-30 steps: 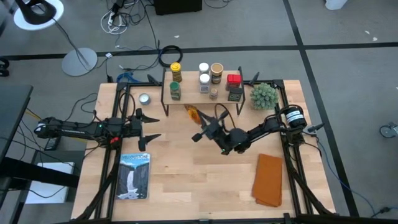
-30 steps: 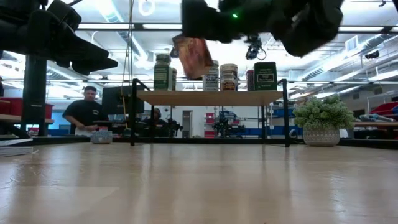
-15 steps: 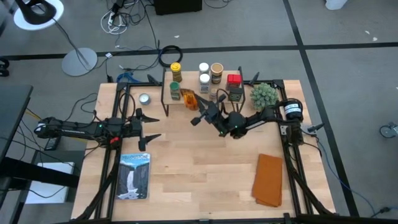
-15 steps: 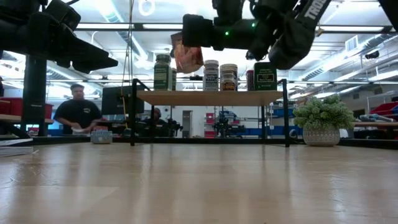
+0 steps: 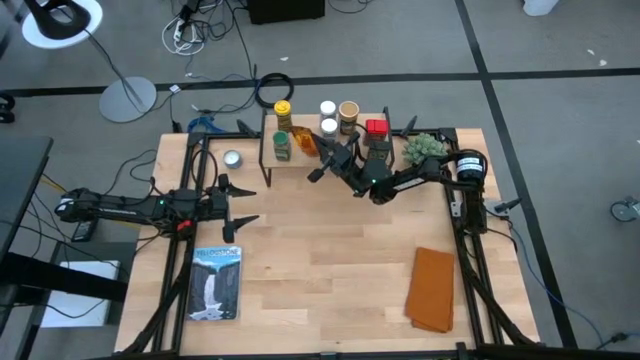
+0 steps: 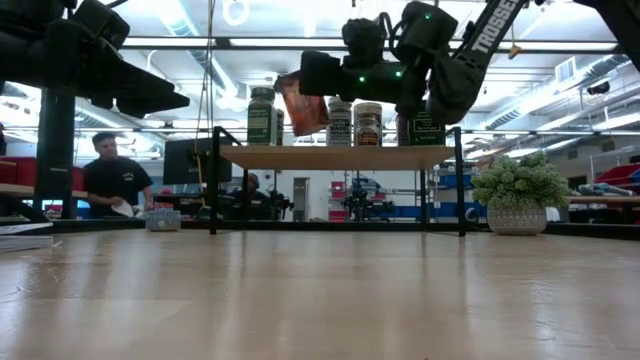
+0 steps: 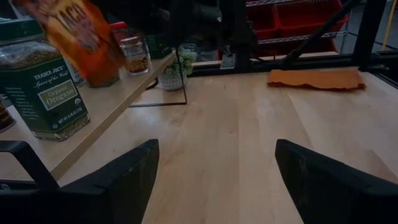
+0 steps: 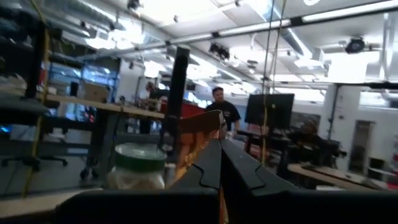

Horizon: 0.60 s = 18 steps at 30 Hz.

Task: Shelf spices
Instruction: Put the orange bag seasoning on the shelf

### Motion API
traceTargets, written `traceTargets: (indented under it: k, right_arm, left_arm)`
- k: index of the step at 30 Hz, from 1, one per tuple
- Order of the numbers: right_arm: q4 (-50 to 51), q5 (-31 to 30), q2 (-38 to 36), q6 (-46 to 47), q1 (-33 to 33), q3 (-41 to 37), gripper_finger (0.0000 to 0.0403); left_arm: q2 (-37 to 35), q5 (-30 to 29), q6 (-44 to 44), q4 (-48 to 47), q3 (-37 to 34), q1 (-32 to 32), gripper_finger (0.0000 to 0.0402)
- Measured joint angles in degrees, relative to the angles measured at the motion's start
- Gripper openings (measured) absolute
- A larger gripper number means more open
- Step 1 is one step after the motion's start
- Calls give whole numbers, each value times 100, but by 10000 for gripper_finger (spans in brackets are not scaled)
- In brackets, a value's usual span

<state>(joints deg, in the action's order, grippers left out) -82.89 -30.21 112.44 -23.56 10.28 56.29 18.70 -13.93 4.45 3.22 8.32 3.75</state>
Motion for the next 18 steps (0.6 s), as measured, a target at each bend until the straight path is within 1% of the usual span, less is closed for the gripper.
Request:
traceTargets:
  k: [3, 7, 18]
  right_arm:
    - [-35, 316, 0, 39, 88, 0, 3]
    - [57, 493, 0, 23, 155, 0, 2]
    - [74, 495, 0, -32, 197, 0, 23]
  left_arm:
    - [2, 0, 2, -15, 0, 0, 328]
    - [2, 0, 2, -15, 0, 0, 328]
    - [2, 0, 4, -15, 0, 0, 328]
